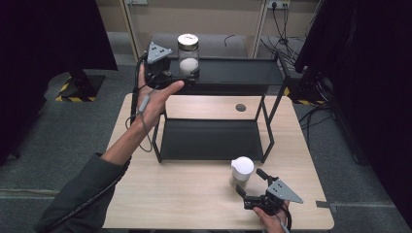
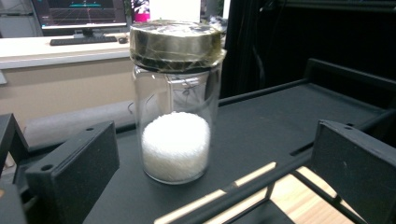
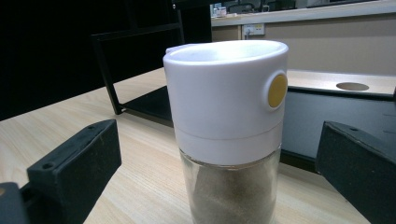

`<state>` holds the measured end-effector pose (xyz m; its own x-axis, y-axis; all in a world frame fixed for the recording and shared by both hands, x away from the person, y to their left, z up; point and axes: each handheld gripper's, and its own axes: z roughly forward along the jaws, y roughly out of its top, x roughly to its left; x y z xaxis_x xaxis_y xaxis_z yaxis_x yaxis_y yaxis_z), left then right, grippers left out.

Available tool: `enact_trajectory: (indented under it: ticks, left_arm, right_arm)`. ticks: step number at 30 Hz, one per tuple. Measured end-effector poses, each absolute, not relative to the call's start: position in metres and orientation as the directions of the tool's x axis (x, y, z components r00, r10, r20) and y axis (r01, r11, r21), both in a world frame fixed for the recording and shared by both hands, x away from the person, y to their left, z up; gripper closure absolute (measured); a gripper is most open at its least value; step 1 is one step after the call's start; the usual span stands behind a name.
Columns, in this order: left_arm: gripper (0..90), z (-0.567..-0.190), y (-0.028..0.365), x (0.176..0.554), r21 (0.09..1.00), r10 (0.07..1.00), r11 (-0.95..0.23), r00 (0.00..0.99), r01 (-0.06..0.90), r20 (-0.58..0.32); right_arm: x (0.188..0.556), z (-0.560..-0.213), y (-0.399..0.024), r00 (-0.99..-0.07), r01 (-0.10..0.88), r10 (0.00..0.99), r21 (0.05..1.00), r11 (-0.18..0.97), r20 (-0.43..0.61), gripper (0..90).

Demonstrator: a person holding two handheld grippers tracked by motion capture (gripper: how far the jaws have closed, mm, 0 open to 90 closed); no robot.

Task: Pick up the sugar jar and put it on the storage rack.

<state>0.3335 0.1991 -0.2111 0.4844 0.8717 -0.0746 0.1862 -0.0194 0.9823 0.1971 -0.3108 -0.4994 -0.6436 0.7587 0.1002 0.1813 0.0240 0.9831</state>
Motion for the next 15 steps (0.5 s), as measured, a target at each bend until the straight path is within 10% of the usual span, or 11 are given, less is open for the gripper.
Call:
enact_trajectory:
  ticks: [15]
  left_arm:
    - [0.2, -0.245, 0.205, 0.296, 0.989, 0.820, 0.004, 0.565, 0.149, -0.089]
  right_arm:
    - [0.197, -0.499, -0.311, -0.644, 0.181, 0.758, 0.983, 0.024, 0.100, 0.6]
